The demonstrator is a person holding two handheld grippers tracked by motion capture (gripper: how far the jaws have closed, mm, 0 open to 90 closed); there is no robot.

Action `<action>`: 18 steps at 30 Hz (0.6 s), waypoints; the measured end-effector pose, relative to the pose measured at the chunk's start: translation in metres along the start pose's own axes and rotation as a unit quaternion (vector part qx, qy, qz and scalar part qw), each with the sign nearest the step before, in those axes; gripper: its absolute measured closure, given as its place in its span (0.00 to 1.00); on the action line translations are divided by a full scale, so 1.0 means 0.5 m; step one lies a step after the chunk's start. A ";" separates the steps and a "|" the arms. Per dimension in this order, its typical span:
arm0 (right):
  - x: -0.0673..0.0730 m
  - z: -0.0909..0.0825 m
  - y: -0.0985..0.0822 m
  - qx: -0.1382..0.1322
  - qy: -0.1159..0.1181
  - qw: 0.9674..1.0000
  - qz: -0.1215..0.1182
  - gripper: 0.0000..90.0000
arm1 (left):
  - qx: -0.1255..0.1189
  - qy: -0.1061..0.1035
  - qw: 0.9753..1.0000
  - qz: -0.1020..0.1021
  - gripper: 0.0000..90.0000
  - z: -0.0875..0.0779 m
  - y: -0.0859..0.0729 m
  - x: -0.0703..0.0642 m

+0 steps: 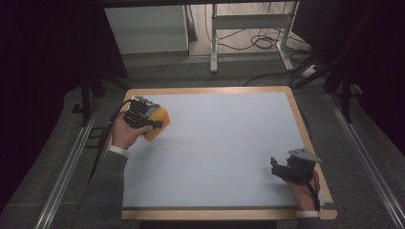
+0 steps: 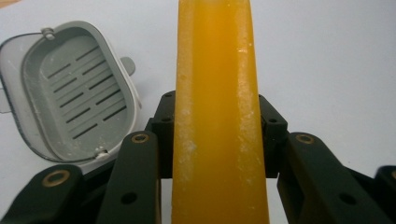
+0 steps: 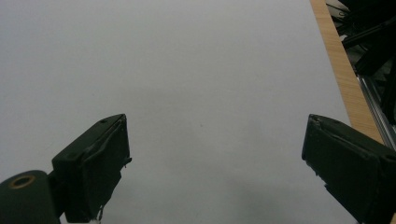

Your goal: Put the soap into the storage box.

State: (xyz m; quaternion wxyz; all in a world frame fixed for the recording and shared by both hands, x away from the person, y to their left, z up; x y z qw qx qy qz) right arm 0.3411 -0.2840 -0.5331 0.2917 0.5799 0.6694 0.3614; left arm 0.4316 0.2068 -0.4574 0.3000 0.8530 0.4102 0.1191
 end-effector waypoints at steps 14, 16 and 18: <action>-0.001 0.001 0.000 0.002 0.000 1.000 0.002 0.09 | -0.009 0.008 1.000 -0.021 0.67 0.000 0.025 0.031; -0.001 0.000 -0.001 0.002 0.000 1.000 0.002 0.09 | -0.009 0.008 1.000 -0.023 0.68 0.000 0.028 0.034; -0.001 0.000 0.000 0.001 0.000 1.000 0.003 0.09 | -0.009 0.010 1.000 -0.027 0.67 0.001 0.032 0.041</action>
Point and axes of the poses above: each handheld gripper's, and its own axes: z roughly forward along the jaws, y roughly out of its top, x roughly to its left, the point moved 4 cm from there along z, roughly forward along the jaws, and after that the axes turned 9 degrees about z, right-handed, at the moved point
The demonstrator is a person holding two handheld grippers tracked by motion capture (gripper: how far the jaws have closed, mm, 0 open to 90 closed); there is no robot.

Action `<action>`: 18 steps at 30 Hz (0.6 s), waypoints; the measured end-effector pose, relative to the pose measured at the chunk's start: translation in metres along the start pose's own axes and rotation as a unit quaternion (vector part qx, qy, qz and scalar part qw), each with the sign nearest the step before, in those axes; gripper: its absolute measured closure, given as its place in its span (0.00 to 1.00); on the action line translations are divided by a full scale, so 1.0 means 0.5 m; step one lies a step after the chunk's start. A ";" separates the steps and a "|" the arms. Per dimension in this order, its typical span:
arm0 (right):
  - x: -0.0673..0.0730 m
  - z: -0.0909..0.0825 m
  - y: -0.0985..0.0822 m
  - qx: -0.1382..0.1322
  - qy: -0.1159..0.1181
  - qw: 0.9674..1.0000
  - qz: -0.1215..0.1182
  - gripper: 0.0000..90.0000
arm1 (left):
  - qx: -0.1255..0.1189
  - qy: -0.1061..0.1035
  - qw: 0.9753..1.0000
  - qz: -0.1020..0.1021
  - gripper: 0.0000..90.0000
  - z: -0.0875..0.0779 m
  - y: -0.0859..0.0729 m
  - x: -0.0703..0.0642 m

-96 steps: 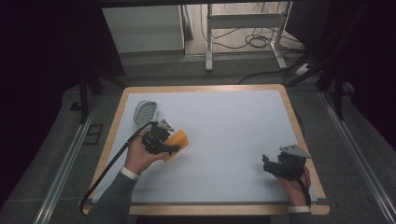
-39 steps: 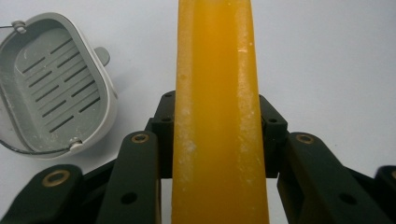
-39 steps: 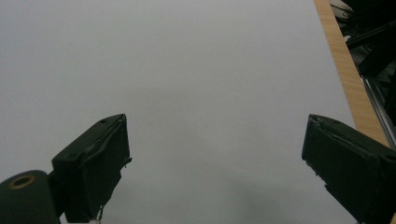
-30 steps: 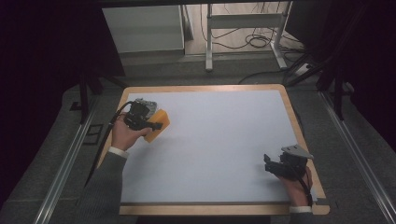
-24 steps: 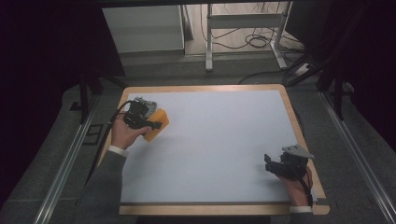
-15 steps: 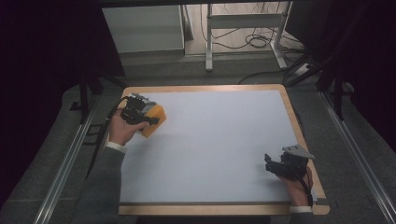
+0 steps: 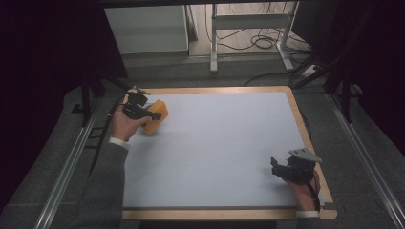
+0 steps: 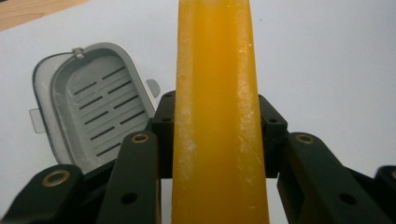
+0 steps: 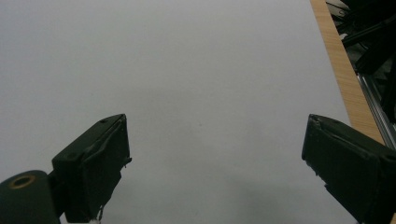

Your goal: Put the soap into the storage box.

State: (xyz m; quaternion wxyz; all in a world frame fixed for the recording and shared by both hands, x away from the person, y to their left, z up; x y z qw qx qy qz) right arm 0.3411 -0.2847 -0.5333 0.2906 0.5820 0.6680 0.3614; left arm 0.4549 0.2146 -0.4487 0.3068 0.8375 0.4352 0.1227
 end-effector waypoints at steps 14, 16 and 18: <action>-0.002 0.001 0.000 -0.001 -0.003 1.000 0.001 0.09 | -0.001 0.006 0.999 -0.036 0.67 0.017 0.020 0.045; -0.004 0.000 -0.001 -0.001 -0.003 1.000 0.002 0.09 | 0.000 0.009 0.999 -0.043 0.67 0.023 0.023 0.052; -0.004 0.000 -0.001 0.000 -0.003 1.000 0.003 0.09 | 0.001 0.009 0.999 -0.048 0.67 0.026 0.024 0.057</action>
Point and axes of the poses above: each handheld gripper's, and its own axes: z roughly forward along the jaws, y roughly out of its top, x roughly to its left, the point moved 4 cm from there along z, roughly forward along the jaws, and after that the axes turned 9 degrees about z, right-handed, at the moved point
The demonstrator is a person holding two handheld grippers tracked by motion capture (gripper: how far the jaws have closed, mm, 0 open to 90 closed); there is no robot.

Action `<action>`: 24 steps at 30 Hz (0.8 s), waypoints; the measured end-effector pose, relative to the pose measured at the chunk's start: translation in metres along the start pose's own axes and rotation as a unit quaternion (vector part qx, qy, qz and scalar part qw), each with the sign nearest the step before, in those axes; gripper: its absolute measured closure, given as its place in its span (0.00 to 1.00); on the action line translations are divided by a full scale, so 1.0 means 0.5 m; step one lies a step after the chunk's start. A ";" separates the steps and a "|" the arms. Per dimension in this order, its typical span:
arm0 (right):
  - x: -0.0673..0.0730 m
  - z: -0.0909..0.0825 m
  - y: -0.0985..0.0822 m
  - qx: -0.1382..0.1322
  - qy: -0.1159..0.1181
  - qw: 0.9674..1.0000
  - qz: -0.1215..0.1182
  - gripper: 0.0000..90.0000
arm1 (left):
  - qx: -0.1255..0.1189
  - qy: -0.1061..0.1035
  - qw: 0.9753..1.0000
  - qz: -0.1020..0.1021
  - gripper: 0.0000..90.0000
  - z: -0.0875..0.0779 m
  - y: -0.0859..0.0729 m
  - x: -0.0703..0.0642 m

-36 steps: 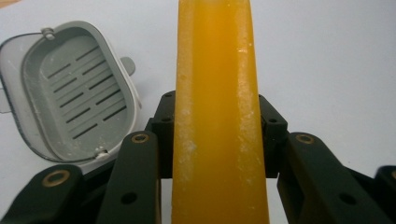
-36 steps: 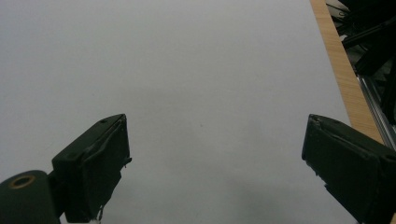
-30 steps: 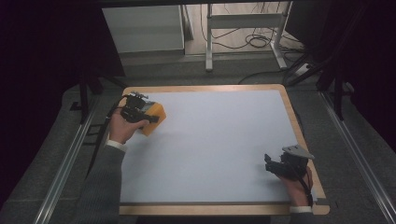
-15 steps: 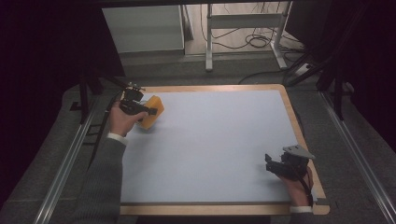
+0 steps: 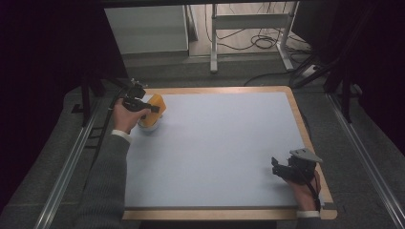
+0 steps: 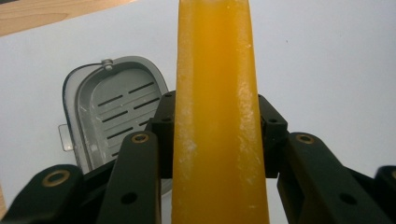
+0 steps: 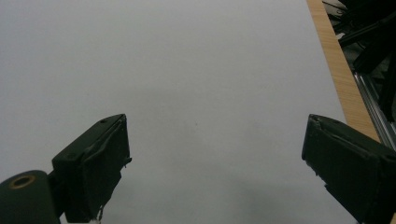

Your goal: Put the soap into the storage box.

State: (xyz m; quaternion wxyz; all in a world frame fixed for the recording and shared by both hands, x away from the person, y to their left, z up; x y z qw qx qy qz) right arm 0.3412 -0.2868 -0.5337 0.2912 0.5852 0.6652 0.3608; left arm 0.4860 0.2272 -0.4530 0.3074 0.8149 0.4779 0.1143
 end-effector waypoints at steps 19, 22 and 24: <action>-0.002 -0.001 0.000 0.000 -0.003 1.000 0.003 0.09 | 0.006 0.018 0.999 -0.040 0.67 0.029 0.003 0.050; -0.002 -0.001 0.000 0.001 -0.002 1.000 0.002 0.09 | 0.006 0.014 0.999 -0.042 0.68 0.035 0.003 0.053; -0.002 -0.001 0.000 0.000 -0.003 1.000 0.004 0.09 | 0.004 0.016 0.999 -0.048 0.68 0.038 0.004 0.056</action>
Point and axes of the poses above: each handheld gripper's, and its own axes: z roughly forward along the jaws, y roughly out of its top, x roughly to its left, the point moved 4 cm from there along z, roughly forward along the jaws, and after that the axes turned 9 degrees about z, right-handed, at the moved point
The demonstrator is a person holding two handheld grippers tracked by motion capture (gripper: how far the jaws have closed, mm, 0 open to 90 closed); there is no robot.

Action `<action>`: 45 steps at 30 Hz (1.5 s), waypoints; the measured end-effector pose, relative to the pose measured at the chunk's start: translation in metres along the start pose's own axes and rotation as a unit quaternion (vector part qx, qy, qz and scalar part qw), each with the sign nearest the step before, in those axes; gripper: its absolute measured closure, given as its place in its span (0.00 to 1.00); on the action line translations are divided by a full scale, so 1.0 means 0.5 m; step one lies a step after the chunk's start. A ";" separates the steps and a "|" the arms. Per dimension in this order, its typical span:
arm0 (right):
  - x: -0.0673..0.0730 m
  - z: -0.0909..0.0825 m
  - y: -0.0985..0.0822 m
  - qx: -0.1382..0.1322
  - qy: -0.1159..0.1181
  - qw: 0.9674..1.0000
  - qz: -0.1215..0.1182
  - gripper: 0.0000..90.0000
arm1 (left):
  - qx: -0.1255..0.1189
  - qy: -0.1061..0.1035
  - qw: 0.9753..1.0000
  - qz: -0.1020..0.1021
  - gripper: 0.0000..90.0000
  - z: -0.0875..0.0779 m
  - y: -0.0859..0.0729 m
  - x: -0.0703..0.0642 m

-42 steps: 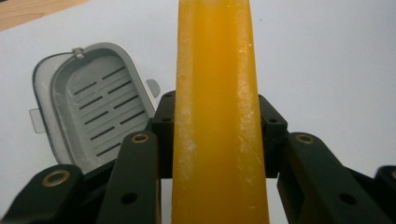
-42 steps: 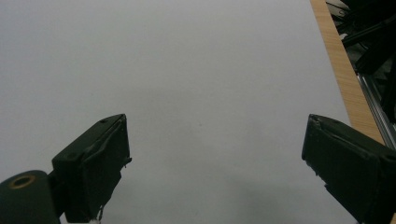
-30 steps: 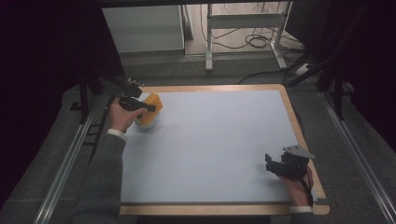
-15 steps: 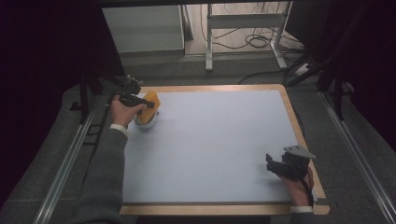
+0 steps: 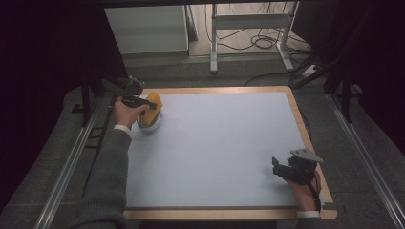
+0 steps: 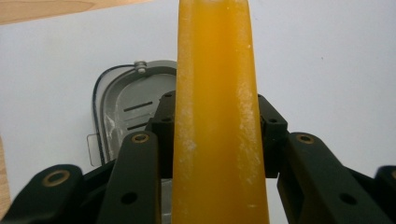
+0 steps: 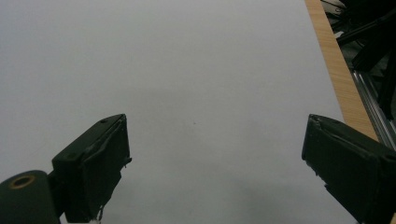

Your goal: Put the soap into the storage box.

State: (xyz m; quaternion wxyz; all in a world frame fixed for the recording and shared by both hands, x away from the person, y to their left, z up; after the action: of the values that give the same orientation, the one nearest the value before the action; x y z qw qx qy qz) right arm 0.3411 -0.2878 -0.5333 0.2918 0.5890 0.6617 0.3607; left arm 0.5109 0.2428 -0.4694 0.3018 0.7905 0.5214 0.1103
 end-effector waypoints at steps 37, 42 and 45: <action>-0.001 0.003 -0.003 0.002 -0.007 1.000 -0.007 0.09 | -0.005 0.018 0.998 -0.063 0.64 0.041 -0.032 0.047; 0.001 0.001 -0.002 0.001 -0.006 1.000 -0.008 0.09 | -0.009 0.039 0.998 -0.048 0.42 0.011 -0.032 0.050; 0.004 0.004 -0.004 0.005 -0.006 1.000 -0.013 0.09 | -0.001 0.053 0.998 -0.044 0.34 0.005 -0.038 0.055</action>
State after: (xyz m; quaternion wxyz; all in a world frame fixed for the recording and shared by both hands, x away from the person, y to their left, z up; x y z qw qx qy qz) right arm 0.3413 -0.2857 -0.5361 0.2975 0.5839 0.6695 0.3498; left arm 0.5096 0.2718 -0.4867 0.2791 0.7595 0.5707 0.1397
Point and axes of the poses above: each handheld gripper's, and its own axes: z roughly forward along the jaws, y roughly out of its top, x roughly to its left, the point moved 4 cm from there along z, roughly forward along the jaws, and after that the axes turned 9 degrees about z, right-handed, at the moved point
